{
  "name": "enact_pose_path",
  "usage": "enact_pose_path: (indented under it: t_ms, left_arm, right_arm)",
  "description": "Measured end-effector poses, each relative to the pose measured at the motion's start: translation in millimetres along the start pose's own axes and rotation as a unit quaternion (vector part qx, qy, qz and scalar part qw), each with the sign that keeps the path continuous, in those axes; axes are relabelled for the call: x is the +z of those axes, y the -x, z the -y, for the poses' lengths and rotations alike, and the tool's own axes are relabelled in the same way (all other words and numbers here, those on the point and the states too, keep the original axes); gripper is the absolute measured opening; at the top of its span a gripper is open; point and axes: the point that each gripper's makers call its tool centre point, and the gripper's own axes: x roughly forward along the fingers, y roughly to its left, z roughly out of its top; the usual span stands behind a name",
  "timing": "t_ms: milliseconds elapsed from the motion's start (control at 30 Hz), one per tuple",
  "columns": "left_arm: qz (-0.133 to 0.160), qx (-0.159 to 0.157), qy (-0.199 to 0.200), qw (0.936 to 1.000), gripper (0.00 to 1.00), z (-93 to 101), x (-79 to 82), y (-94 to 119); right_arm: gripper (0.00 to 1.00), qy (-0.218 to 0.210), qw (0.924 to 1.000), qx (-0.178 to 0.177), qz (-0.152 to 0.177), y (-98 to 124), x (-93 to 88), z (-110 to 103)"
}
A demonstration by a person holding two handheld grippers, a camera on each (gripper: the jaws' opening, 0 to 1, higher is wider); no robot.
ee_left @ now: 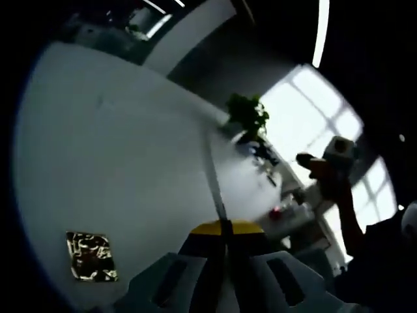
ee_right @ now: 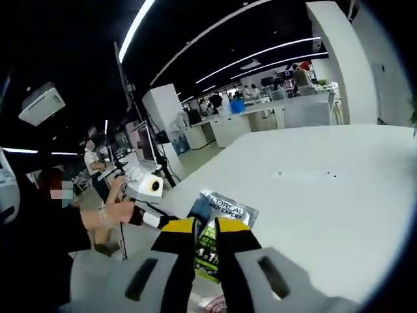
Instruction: Arrange the skincare products in the storage area until every visible bottle or jar stands upright without overlapping.
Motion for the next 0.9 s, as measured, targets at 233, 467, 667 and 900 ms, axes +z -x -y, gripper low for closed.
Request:
enact_pose_path:
  t_ms: [233,467,667,900]
  left_arm:
    - [-0.002,0.017,0.022,0.9996,0.0,-6.2,-20.4,7.7]
    - [-0.009,0.031,0.055,0.998,0.0,-8.5,-46.6,11.6]
    - [-0.022,0.045,0.064,0.9967,0.0,-12.5,-66.3,14.0]
    - [-0.038,0.052,0.085,0.9943,0.0,-9.5,-91.2,15.3]
  right_arm:
    - [0.12,0.02,0.9992,0.018,0.028,9.8,10.7,-33.6]
    - [0.12,0.041,0.998,0.036,0.033,10.7,4.7,-64.7]
    - [0.11,0.055,0.9971,0.047,0.021,8.4,-12.7,-87.0]
    - [0.11,0.078,0.9952,0.055,-0.022,-1.4,-50.3,-109.5]
